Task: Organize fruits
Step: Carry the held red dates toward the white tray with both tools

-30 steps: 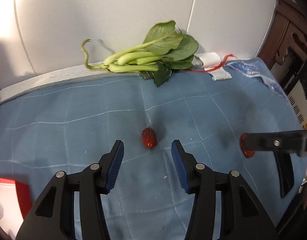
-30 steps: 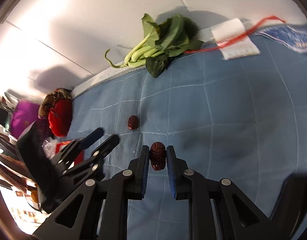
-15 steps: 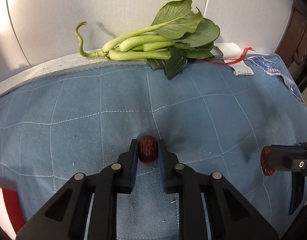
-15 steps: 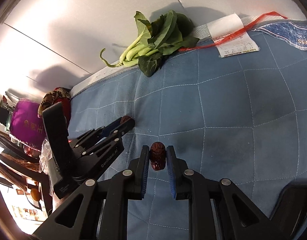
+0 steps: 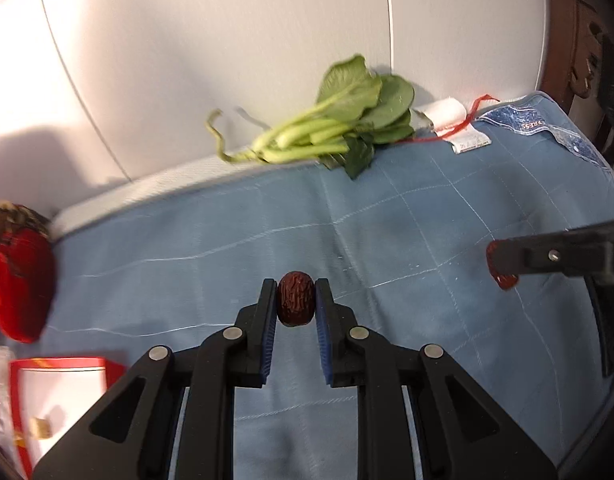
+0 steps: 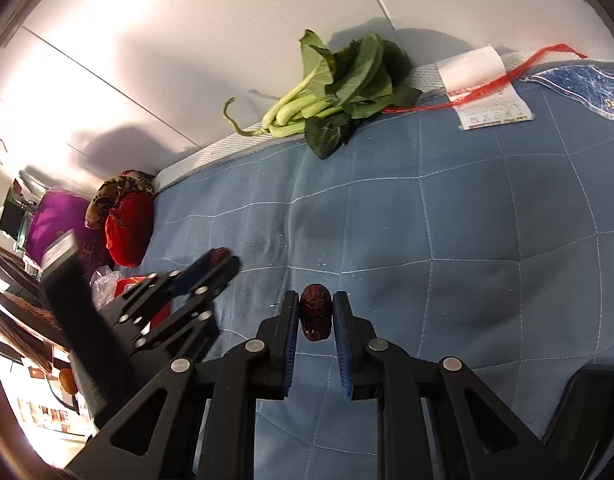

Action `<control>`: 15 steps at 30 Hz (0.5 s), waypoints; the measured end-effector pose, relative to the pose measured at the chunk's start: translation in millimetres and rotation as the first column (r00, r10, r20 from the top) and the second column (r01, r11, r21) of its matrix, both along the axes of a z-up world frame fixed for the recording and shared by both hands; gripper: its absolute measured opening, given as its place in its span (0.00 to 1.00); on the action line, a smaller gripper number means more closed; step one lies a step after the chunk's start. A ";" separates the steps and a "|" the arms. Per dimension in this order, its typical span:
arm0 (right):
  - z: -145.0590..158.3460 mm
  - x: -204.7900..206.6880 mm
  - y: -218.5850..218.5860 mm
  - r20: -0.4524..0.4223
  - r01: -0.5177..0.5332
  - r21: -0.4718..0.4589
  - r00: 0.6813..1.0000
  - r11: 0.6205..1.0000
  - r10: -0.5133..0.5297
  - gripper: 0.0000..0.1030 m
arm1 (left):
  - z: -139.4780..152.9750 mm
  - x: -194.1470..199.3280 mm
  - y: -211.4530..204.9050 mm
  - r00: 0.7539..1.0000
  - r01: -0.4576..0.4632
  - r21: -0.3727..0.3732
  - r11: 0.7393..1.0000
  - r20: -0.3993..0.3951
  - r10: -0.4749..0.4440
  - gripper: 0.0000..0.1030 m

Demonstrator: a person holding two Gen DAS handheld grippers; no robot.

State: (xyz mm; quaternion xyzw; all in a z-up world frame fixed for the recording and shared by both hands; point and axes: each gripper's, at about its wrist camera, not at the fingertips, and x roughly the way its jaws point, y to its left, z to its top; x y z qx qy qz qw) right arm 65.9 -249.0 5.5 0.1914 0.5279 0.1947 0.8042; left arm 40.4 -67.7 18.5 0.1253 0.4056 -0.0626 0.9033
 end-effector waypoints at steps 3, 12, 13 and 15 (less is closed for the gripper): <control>2.2 -1.7 7.7 0.008 -0.010 -0.005 1.000 1.000 0.010 0.17 | 17.0 -18.9 16.9 0.998 -0.025 0.026 0.999 0.055 0.023 0.16; 11.4 -9.0 54.4 0.053 -0.082 -0.012 0.995 0.997 0.083 0.17 | 54.7 -59.6 78.0 0.980 -0.114 0.036 0.993 0.170 0.106 0.16; 12.0 -9.6 61.6 0.059 -0.092 -0.013 0.994 0.996 0.092 0.17 | 57.5 -62.3 84.1 0.978 -0.121 0.030 0.992 0.175 0.114 0.16; 11.3 -11.1 73.9 0.062 -0.112 -0.013 0.992 0.994 0.112 0.17 | 62.0 -68.2 92.8 0.975 -0.131 0.030 0.991 0.187 0.123 0.16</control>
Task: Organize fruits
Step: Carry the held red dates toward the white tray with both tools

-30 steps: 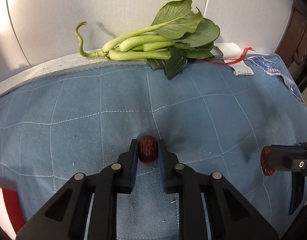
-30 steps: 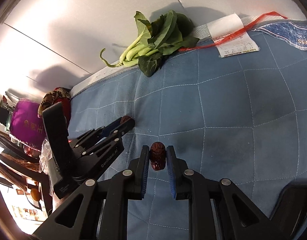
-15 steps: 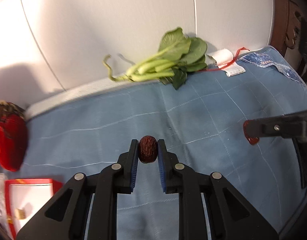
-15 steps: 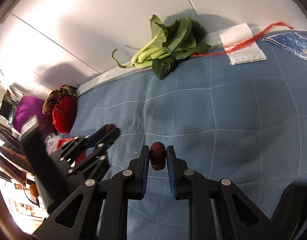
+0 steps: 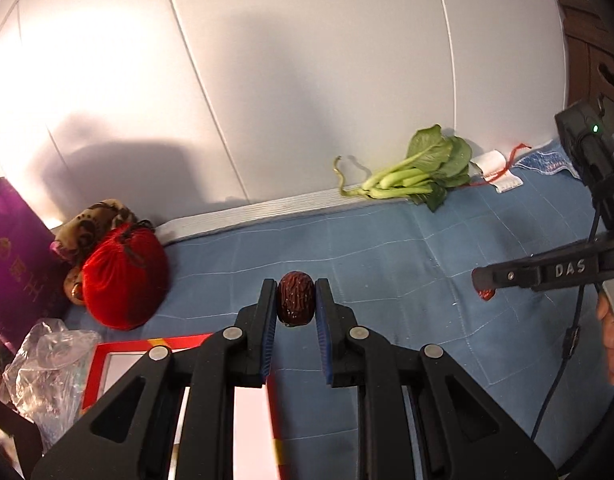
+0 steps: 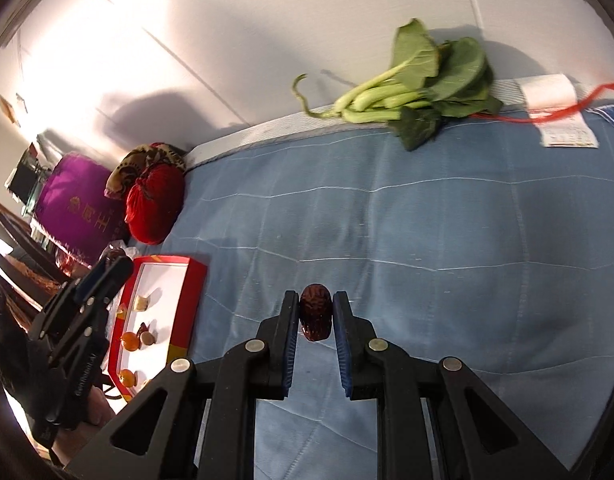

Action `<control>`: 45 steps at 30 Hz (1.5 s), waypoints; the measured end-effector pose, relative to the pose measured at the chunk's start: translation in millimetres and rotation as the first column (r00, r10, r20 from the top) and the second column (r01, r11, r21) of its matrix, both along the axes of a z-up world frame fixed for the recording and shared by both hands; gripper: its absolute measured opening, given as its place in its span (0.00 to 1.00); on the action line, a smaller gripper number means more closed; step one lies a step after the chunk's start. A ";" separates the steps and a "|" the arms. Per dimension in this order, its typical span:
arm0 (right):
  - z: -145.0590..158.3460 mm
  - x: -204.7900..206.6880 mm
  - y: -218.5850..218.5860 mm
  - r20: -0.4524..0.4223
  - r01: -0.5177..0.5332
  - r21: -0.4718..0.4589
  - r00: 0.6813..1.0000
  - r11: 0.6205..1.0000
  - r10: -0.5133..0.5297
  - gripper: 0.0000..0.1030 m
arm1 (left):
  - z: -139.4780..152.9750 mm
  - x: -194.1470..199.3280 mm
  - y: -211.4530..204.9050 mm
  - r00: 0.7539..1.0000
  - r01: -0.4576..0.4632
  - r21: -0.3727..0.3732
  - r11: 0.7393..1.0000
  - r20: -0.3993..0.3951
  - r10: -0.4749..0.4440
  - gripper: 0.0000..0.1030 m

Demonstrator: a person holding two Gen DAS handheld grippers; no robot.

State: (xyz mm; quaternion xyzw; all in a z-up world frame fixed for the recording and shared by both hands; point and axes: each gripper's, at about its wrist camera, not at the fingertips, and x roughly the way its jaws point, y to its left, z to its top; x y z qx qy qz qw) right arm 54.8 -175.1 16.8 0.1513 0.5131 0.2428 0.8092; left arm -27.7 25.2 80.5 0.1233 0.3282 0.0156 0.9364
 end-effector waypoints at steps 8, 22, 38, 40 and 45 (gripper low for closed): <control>-4.6 -9.5 41.7 0.012 -0.061 -0.031 0.998 0.998 0.061 0.17 | 8.3 -14.8 15.2 1.000 -0.005 0.009 1.000 0.022 0.005 0.16; -6.5 -12.5 45.7 0.007 -0.079 -0.029 0.997 0.996 0.079 0.17 | 6.6 -17.3 -4.8 0.999 0.047 0.011 0.999 0.007 -0.047 0.16; -1.9 -13.1 45.3 0.017 -0.092 -0.027 0.996 0.995 0.093 0.17 | 18.5 -30.5 -23.7 0.995 0.088 0.047 0.995 0.043 -0.090 0.16; -1.8 -13.3 46.6 0.020 -0.094 -0.027 0.995 0.995 0.095 0.17 | 22.0 -34.1 -22.5 0.994 0.085 0.053 0.995 0.057 -0.088 0.16; -1.9 -13.5 49.4 0.024 -0.105 -0.029 0.994 0.994 0.106 0.17 | 27.4 -40.3 -14.4 0.994 0.066 0.073 0.995 0.080 -0.072 0.16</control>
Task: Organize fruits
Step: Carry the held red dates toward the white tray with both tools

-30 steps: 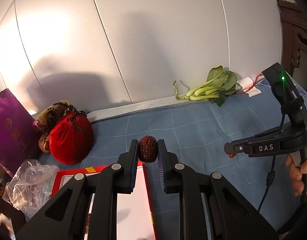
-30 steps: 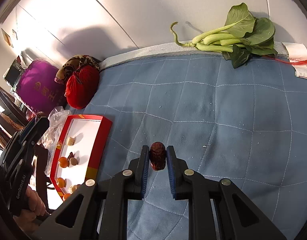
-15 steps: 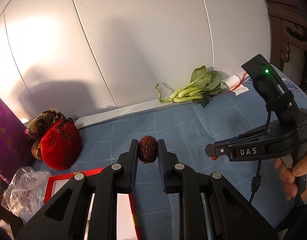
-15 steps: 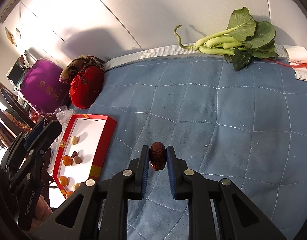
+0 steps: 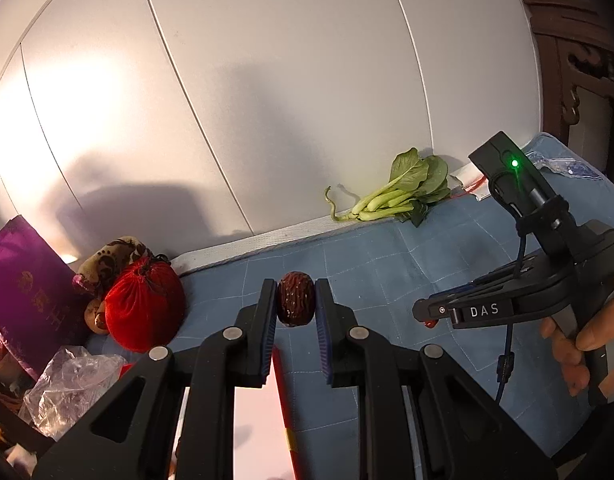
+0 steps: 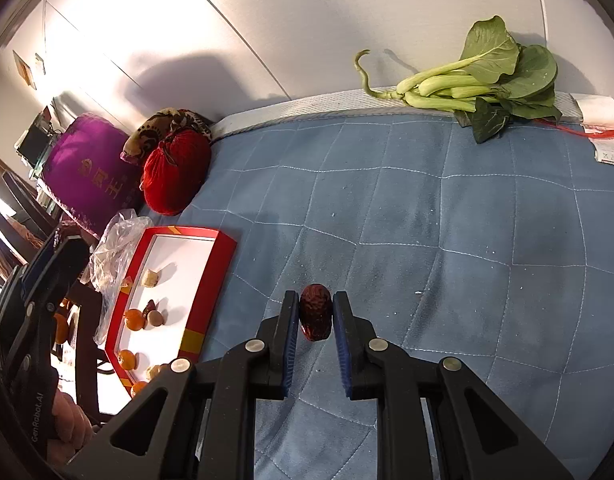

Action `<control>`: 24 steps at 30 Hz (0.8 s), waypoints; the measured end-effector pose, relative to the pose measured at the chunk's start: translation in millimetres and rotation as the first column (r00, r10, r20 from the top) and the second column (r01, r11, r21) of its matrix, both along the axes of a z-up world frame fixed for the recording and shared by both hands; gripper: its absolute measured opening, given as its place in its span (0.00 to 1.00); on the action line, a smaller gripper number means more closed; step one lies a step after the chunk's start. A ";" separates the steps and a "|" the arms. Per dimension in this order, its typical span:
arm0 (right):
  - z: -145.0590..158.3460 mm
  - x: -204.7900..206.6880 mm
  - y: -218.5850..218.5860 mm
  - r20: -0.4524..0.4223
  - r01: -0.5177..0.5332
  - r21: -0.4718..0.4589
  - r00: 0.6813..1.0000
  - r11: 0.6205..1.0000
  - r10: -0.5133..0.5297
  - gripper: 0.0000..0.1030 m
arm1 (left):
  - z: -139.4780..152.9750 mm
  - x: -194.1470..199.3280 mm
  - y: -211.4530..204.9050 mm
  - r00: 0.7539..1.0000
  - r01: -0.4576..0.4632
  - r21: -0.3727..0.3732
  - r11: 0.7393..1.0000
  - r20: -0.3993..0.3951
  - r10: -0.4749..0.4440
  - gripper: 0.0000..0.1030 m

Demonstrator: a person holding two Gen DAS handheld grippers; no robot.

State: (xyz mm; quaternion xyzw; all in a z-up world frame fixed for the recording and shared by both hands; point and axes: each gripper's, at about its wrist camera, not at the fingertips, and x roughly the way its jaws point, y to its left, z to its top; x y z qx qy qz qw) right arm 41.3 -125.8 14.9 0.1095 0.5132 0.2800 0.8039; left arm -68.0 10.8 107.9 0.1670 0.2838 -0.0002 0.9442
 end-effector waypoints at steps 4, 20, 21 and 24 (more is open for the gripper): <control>0.4 -1.3 3.3 0.009 -0.011 -0.004 1.000 1.000 0.011 0.17 | 3.0 -5.2 8.4 1.000 -0.018 0.006 1.000 0.014 0.018 0.16; 3.0 -8.7 24.5 0.042 -0.070 -0.005 0.997 0.998 0.071 0.17 | 6.9 -19.8 31.9 0.996 -0.078 0.043 0.996 0.044 0.076 0.16; 3.7 -9.8 26.0 0.044 -0.075 -0.002 0.996 0.997 0.075 0.17 | 6.7 -20.2 32.4 0.996 -0.080 0.044 0.996 0.043 0.078 0.16; 6.5 -14.1 33.7 0.057 -0.097 0.010 0.994 0.995 0.096 0.17 | 6.3 -23.0 41.2 0.995 -0.097 0.044 0.994 0.041 0.095 0.16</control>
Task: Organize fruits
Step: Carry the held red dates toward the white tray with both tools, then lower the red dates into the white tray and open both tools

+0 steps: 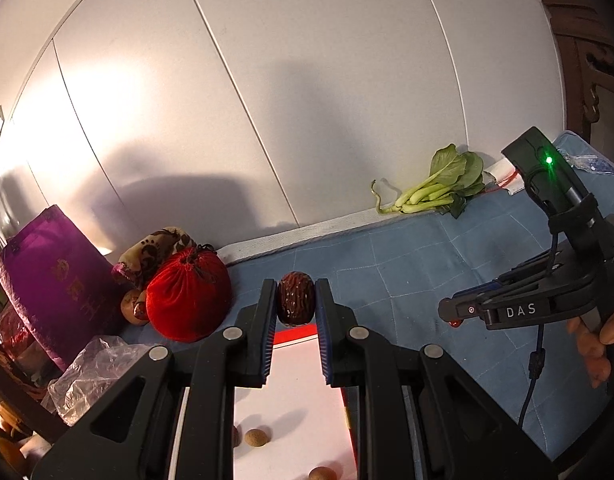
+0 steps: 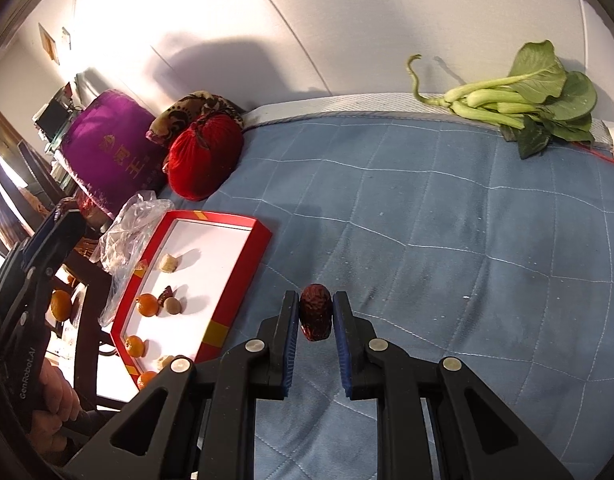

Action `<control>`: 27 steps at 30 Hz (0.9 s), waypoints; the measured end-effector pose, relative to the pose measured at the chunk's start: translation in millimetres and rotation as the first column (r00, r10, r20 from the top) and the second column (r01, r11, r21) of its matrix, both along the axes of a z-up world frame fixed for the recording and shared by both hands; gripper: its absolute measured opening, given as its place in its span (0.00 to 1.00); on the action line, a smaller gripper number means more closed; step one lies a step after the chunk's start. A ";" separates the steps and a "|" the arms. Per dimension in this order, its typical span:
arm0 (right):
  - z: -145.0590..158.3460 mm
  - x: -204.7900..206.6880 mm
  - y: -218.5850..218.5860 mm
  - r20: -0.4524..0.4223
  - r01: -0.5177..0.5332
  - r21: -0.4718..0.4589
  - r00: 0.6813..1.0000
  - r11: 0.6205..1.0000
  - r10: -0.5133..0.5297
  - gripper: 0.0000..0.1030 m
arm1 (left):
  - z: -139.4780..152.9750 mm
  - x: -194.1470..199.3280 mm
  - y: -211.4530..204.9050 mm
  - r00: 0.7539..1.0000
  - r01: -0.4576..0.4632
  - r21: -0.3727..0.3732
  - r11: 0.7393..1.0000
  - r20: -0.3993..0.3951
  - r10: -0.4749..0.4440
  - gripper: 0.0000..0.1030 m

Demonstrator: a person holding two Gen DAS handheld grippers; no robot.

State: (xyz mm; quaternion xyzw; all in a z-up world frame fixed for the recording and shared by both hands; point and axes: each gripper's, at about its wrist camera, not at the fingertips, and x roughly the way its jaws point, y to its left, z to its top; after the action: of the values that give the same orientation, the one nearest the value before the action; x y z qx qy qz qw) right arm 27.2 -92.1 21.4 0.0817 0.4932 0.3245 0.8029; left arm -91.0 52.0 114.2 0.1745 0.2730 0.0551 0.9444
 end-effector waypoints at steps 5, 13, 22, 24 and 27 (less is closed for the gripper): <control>7.8 -14.8 19.9 0.024 -0.070 0.047 0.997 0.996 0.069 0.17 | 3.4 -7.8 51.6 0.992 -0.124 -0.063 0.990 -0.008 0.124 0.16; 17.6 -60.6 71.8 0.098 -0.250 0.093 0.966 0.964 0.241 0.17 | -6.5 -47.7 152.6 0.935 -0.355 -0.197 0.914 -0.092 0.343 0.16; 3.2 -116.8 135.8 0.123 -0.415 0.071 0.906 0.907 0.405 0.17 | -43.9 -43.0 144.6 0.934 -0.313 -0.180 0.932 -0.238 0.268 0.16; -7.6 -129.1 150.4 0.108 -0.447 0.044 0.891 0.893 0.441 0.17 | -56.6 -38.1 137.6 0.929 -0.291 -0.164 0.942 -0.285 0.238 0.16; -22.0 -144.1 164.0 0.109 -0.477 -0.021 0.872 0.879 0.476 0.17 | -72.4 -31.4 132.7 0.907 -0.300 -0.128 0.945 -0.347 0.240 0.16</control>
State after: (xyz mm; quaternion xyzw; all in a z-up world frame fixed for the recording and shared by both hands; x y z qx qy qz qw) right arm -116.9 71.9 -0.7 -0.0580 0.4518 0.5179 0.7241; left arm -122.4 184.7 41.8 0.0562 0.4509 0.1313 0.8811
